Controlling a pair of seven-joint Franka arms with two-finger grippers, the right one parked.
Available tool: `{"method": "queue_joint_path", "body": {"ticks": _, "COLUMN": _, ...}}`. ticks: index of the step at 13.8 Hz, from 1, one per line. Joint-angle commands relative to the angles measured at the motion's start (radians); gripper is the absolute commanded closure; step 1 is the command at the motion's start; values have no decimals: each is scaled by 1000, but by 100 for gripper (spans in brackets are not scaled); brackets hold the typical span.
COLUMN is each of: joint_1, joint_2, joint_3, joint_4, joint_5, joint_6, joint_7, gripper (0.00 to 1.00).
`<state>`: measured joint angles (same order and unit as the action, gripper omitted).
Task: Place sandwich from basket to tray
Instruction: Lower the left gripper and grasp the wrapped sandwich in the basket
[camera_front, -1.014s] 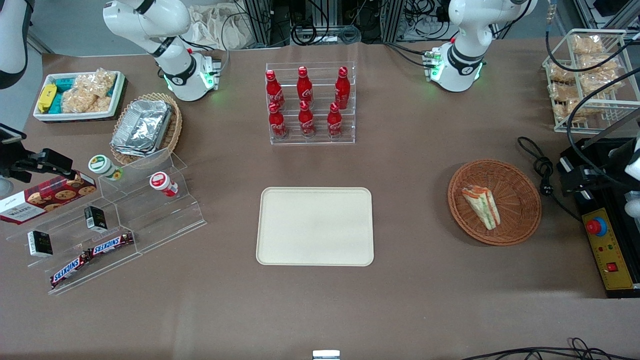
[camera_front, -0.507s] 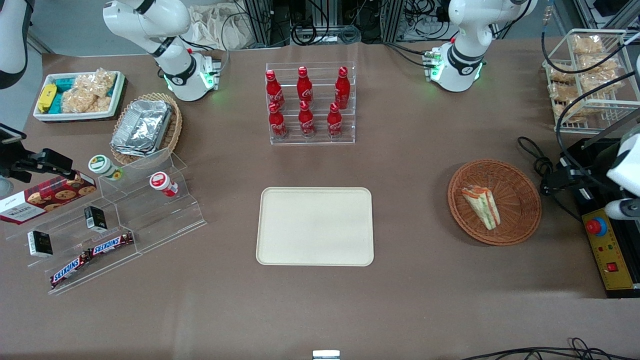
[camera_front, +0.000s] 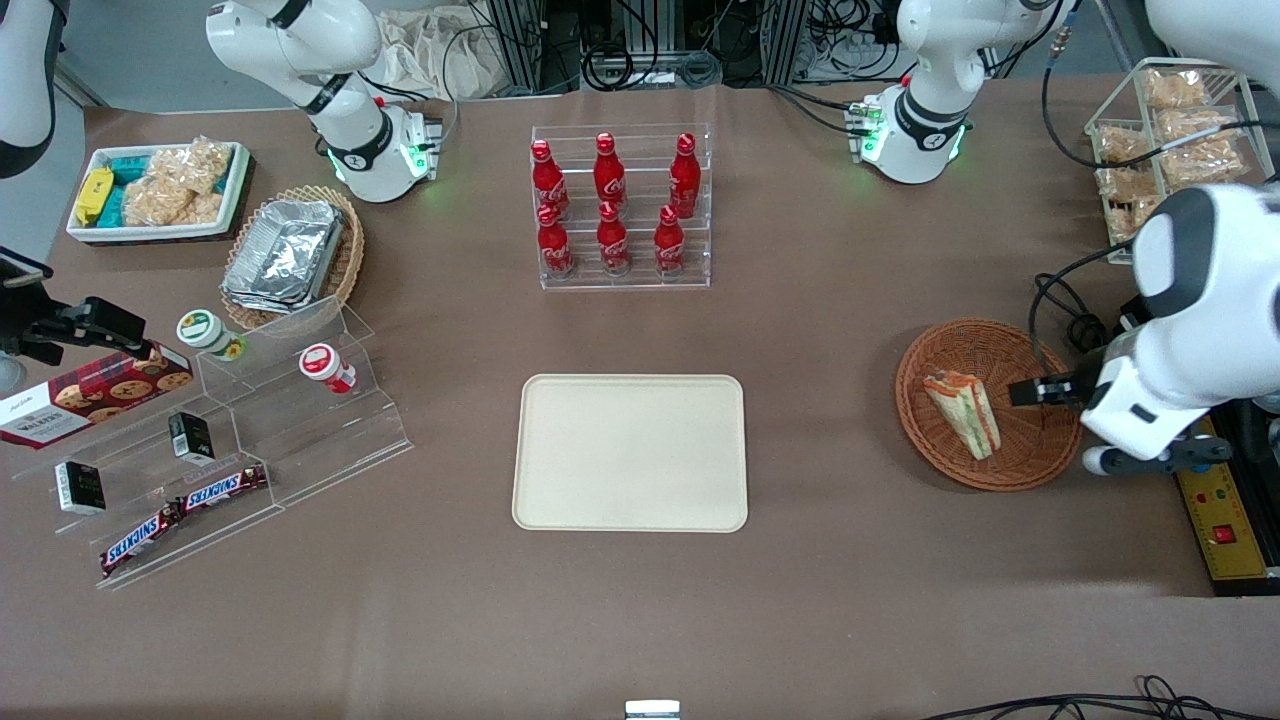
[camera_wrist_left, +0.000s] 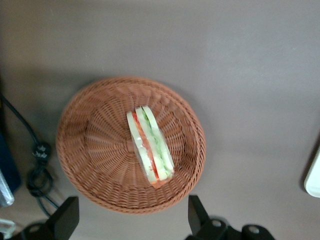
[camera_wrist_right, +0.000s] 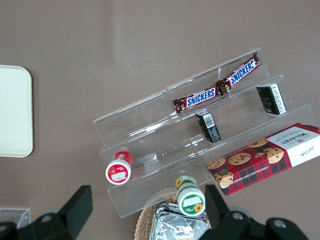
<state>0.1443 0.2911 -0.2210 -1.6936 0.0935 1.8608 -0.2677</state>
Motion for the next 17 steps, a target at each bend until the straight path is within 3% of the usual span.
{"method": "queue_joint_path", "body": {"ticks": 1, "joint_1": 1, "joint_2": -24, "joint_3": 0, "joint_4": -147, "joint_5": -4, "joint_6": 137, "joint_7": -129, "gripper": 3}}
{"method": "queue_joint_path", "body": {"ticks": 4, "joint_1": 3, "joint_2": 37, "joint_3": 0, "joint_4": -237, "joint_5": 6, "joint_6": 317, "joint_7": -306, "gripper": 3}}
{"method": "queue_joint_path", "body": {"ticks": 11, "joint_1": 11, "joint_2": 65, "joint_3": 6, "joint_4": -406, "joint_5": 52, "joint_6": 541, "joint_7": -323, "gripper": 4}}
{"method": "queue_joint_path", "body": {"ticks": 12, "joint_1": 11, "joint_2": 77, "joint_3": 8, "joint_4": -411, "joint_5": 60, "joint_6": 558, "joint_7": -330, "gripper": 13}}
{"method": "queue_joint_path", "body": {"ticks": 13, "joint_1": 12, "joint_2": 85, "joint_3": 9, "joint_4": -410, "joint_5": 72, "joint_6": 563, "joint_7": -335, "gripper": 29}}
{"method": "queue_joint_path", "body": {"ticks": 14, "joint_1": 12, "joint_2": 89, "joint_3": 9, "joint_4": -406, "joint_5": 77, "joint_6": 558, "joint_7": -343, "gripper": 60}}
{"method": "queue_joint_path", "body": {"ticks": 15, "joint_1": 12, "joint_2": 85, "joint_3": 9, "joint_4": -403, "joint_5": 77, "joint_6": 546, "joint_7": -343, "gripper": 80}}
{"method": "queue_joint_path", "body": {"ticks": 17, "joint_1": 12, "joint_2": 65, "joint_3": 6, "joint_4": -359, "joint_5": 77, "joint_6": 455, "joint_7": -344, "gripper": 95}}
